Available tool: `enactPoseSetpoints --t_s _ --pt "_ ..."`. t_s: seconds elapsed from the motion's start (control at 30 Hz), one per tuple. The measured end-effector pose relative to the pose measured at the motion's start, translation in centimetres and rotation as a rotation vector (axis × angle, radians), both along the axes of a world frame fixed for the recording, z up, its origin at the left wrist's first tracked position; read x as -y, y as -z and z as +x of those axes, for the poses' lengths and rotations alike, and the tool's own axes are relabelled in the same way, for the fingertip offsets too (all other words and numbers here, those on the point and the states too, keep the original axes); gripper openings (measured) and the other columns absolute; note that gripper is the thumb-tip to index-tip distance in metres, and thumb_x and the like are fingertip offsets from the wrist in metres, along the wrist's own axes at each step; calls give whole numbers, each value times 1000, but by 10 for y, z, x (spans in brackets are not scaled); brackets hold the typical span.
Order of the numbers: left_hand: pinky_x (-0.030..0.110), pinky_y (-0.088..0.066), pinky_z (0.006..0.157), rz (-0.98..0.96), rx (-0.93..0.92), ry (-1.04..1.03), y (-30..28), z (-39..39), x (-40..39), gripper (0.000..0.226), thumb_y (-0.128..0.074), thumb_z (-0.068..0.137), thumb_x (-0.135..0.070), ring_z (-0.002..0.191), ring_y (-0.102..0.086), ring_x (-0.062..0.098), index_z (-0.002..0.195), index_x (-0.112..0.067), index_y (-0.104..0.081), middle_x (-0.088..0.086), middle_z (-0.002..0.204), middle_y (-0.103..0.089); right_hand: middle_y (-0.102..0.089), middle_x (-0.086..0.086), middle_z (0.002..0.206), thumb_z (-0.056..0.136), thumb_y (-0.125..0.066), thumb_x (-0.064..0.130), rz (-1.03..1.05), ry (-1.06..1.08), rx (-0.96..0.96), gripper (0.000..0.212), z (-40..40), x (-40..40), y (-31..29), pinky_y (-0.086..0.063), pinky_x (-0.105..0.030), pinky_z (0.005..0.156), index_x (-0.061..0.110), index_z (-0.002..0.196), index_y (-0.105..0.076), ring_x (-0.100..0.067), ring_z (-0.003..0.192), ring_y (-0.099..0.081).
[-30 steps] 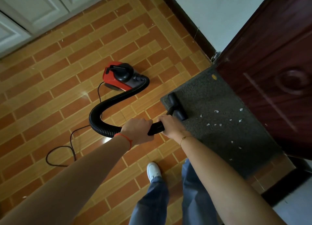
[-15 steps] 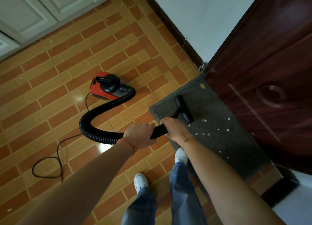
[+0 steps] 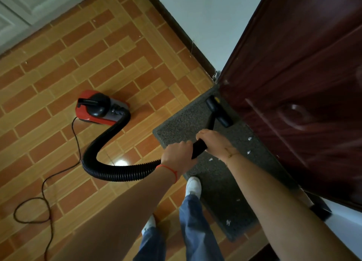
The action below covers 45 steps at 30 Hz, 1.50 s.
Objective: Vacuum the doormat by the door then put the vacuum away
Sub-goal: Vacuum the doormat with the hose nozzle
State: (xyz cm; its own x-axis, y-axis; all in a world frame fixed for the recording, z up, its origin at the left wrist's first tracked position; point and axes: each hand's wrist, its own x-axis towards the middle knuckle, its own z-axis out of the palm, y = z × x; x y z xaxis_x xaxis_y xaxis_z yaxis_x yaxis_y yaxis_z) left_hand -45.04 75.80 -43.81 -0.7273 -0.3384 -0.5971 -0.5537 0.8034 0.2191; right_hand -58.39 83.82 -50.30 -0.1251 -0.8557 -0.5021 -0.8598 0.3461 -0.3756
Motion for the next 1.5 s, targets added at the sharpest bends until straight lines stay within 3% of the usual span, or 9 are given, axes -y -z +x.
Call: enactPoseSetpoints --t_s 0.27,0.53,0.83,1.07,1.17,1.23,1.5 --pt "26 -33 46 32 -8 -39 7 -55 -7 30 -51 92 -36 58 -47 17 112 -13 -52 -3 72 -46 -61 -2 104 82 -60 -3 17 -45 -10 18 -61 -1 0 -51 -34 77 13 93 -61 -20 95 -62" --pt "28 -37 50 24 -12 -41 -2 -35 9 32 -51 92 -40 60 -51 18 111 -15 -53 -4 73 -47 -61 -2 100 82 -62 0 12 -55 14 15 -42 16 -3 -54 -39 77 13 90 -61 -21 89 -63" --pt "29 -42 52 0 19 -82 -12 63 39 26 -50 91 -37 66 -60 22 105 -16 -55 -1 76 -56 -61 -4 97 85 -60 1 -19 -109 59 14 55 50 -7 -53 -36 73 14 85 -56 -21 84 -62" --pt "25 -31 41 7 94 -26 -19 155 52 23 -49 92 -36 51 -45 13 103 -17 -54 -3 68 -48 -61 -4 105 88 -58 0 -16 -84 80 14 152 55 -8 -48 -31 67 12 94 -59 -23 88 -63" --pt "26 -38 43 16 107 1 -22 191 56 24 -49 91 -37 54 -50 14 103 -17 -54 -2 71 -52 -61 -2 108 89 -59 2 -15 -61 68 13 191 54 -9 -45 -29 65 11 98 -61 -24 91 -65" --pt "28 -44 47 14 106 23 -24 213 59 25 -50 90 -38 57 -54 16 103 -17 -55 -2 72 -55 -61 -2 110 89 -59 2 -4 -54 59 16 214 55 -12 -49 -31 66 11 103 -61 -24 92 -65" --pt "25 -38 45 -30 108 89 -35 282 75 27 -52 84 -41 53 -49 12 97 -18 -58 -4 68 -53 -65 -3 109 91 -54 6 28 -24 57 23 286 62 -17 -57 -37 67 15 110 -62 -23 90 -67"
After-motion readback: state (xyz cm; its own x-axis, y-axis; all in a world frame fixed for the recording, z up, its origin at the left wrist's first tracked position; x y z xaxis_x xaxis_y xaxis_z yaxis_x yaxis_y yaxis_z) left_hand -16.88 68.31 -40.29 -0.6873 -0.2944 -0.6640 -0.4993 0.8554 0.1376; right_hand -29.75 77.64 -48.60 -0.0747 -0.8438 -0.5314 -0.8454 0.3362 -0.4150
